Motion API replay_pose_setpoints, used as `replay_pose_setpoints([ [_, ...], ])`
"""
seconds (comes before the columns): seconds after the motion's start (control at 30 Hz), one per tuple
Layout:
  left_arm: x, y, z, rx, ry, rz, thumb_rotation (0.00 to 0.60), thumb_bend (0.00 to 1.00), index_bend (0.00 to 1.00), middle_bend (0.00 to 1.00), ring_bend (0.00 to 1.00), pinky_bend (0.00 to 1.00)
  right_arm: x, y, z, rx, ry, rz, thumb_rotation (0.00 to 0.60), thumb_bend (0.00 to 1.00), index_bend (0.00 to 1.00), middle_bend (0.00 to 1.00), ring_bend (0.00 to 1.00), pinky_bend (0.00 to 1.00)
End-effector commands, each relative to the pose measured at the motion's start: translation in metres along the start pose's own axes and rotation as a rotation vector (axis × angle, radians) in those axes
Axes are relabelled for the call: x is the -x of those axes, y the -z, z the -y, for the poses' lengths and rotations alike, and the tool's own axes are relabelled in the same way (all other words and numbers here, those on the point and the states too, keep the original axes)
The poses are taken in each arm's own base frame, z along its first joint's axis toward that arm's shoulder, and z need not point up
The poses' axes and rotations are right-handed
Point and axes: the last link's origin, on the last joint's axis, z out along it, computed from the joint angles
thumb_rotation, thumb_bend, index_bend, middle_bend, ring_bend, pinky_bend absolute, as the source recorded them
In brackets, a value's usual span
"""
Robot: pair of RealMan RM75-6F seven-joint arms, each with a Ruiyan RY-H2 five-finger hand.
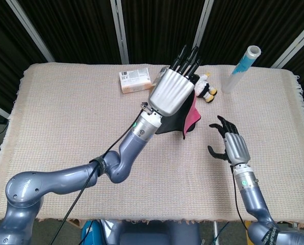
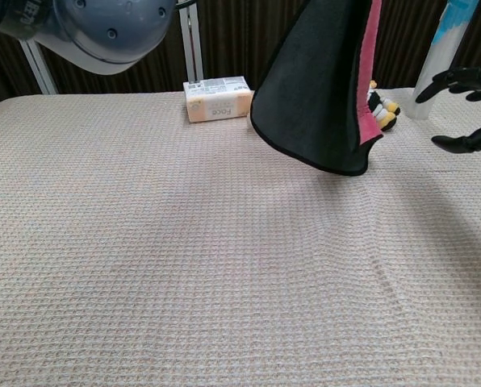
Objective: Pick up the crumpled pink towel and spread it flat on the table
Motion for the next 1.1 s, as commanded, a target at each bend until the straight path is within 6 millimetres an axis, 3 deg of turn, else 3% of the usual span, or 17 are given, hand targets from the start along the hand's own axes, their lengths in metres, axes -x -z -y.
replay_pose_setpoints([
  [0.03, -0.002, -0.005, -0.005, -0.005, -0.001, -0.004, 0.600, 0.53, 0.61, 0.18, 0.00, 0.00, 0.010, -0.003, 0.007, 0.007, -0.026, 0.014, 0.600, 0.35, 0.29, 0.00, 0.00, 0.00],
  [0.3, -0.006, -0.009, -0.014, -0.004, -0.015, -0.004, 0.600, 0.53, 0.61, 0.18, 0.00, 0.00, 0.025, -0.014, 0.019, 0.047, -0.087, 0.029, 0.600, 0.35, 0.29, 0.00, 0.00, 0.00],
  [0.77, 0.001, -0.009, -0.023, -0.003, -0.043, 0.015, 0.600, 0.53, 0.61, 0.18, 0.00, 0.00, 0.026, -0.015, 0.034, 0.081, -0.146, 0.013, 0.600, 0.35, 0.27, 0.00, 0.00, 0.00],
  [1.1, 0.006, -0.019, -0.039, 0.005, -0.051, 0.030, 0.600, 0.53, 0.61, 0.18, 0.00, 0.00, 0.025, -0.019, 0.033, 0.102, -0.168, 0.007, 0.600, 0.35, 0.25, 0.00, 0.00, 0.00],
])
